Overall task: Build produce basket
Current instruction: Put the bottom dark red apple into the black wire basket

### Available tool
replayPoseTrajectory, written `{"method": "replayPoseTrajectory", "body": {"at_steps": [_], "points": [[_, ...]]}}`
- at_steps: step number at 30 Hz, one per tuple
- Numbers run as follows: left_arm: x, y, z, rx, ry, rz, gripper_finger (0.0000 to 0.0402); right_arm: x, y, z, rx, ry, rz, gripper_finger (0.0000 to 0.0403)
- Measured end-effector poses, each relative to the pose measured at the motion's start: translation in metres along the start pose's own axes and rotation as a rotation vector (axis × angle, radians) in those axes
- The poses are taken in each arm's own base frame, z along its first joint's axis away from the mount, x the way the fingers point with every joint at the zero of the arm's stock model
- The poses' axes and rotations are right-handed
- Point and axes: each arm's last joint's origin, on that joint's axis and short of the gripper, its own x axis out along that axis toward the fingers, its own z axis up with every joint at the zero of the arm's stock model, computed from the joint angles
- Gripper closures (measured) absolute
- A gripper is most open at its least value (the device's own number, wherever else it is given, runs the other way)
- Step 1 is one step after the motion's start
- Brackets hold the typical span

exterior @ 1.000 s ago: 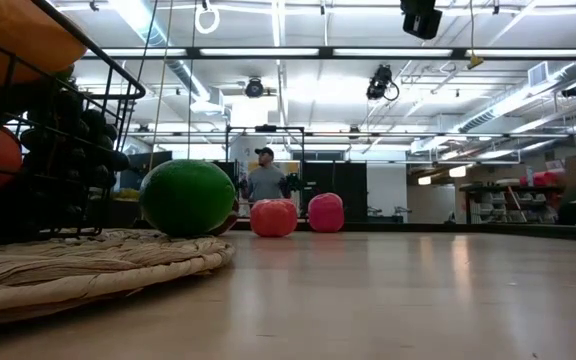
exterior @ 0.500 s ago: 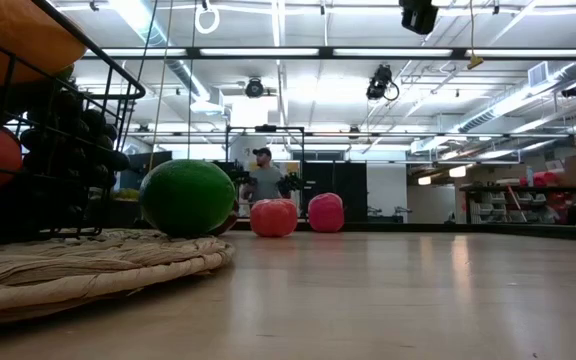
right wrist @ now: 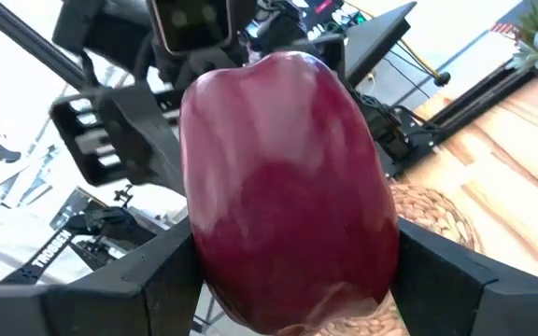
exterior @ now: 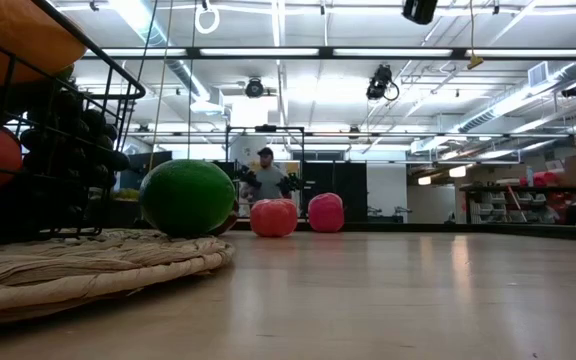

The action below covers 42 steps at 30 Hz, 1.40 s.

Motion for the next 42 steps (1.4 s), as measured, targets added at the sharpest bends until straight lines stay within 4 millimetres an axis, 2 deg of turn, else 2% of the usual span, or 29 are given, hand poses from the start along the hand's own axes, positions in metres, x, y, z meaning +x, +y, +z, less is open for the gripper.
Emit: {"method": "replayPoseTrajectory", "body": {"at_steps": [13, 28, 38, 42], "points": [[0.000, -0.005, 0.009, -0.027, -0.076, -0.045, 0.0099, 0.006, 0.003, -0.004, -0.005, -0.011, 0.004, 0.0114], [0.012, -0.003, 0.000, -0.040, -0.101, 0.008, 0.0101, 0.010, 0.003, -0.005, 0.000, -0.027, 0.007, 0.0104], [0.011, -0.003, 0.000, -0.030, -0.121, 0.026, 0.0175, 0.009, 0.003, -0.004, -0.001, -0.028, 0.004, 0.0085], [0.009, -0.004, 0.000, -0.010, -0.118, 0.023, 0.0181, 0.010, 0.002, -0.005, -0.011, -0.013, 0.010, 0.0085]]}}
